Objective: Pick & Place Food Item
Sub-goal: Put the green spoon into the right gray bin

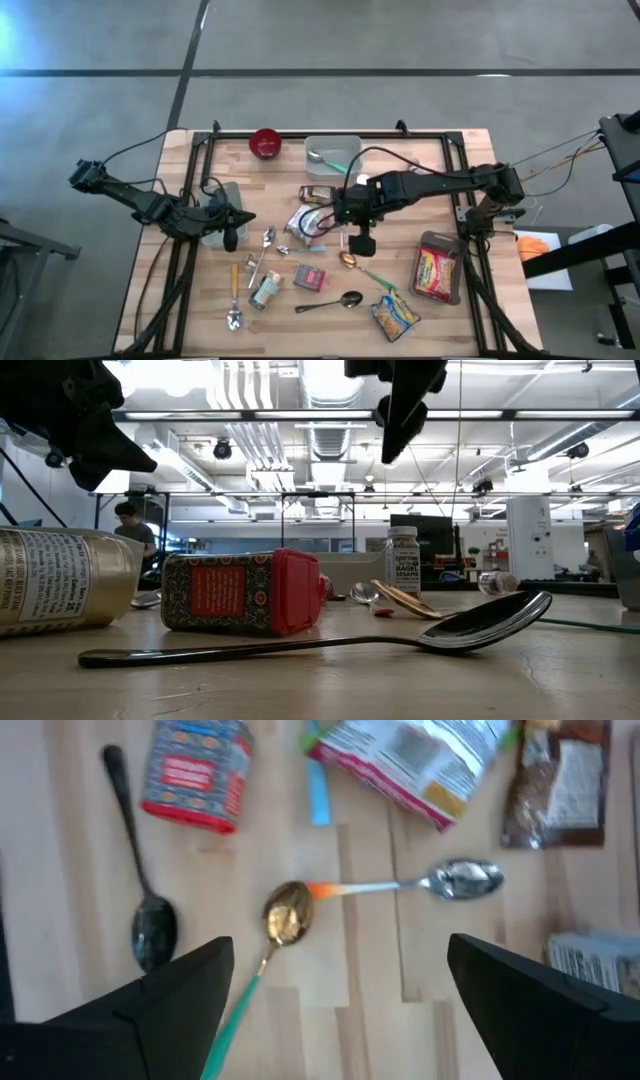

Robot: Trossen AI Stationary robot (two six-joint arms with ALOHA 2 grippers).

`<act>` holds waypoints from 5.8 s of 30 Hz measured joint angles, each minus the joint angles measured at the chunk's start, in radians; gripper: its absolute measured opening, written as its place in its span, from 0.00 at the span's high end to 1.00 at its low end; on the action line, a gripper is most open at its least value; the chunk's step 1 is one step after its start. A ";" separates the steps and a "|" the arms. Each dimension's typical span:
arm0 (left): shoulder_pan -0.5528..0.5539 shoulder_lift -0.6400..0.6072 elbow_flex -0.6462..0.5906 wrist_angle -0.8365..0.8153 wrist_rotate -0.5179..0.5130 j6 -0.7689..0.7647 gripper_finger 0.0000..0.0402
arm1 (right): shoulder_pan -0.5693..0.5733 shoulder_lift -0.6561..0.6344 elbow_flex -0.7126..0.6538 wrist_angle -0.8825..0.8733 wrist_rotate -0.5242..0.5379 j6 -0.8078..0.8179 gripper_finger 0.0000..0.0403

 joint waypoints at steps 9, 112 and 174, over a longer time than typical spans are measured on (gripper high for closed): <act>0.000 0.000 0.000 0.000 0.000 0.000 1.00 | 0.002 0.000 -0.024 0.000 0.029 0.056 0.49; 0.000 0.000 0.000 -0.005 0.000 0.000 1.00 | 0.248 0.028 -0.606 0.615 0.094 0.762 0.40; 0.000 0.000 0.000 -0.012 0.000 0.000 1.00 | 0.034 0.033 -0.005 0.024 0.536 0.000 0.98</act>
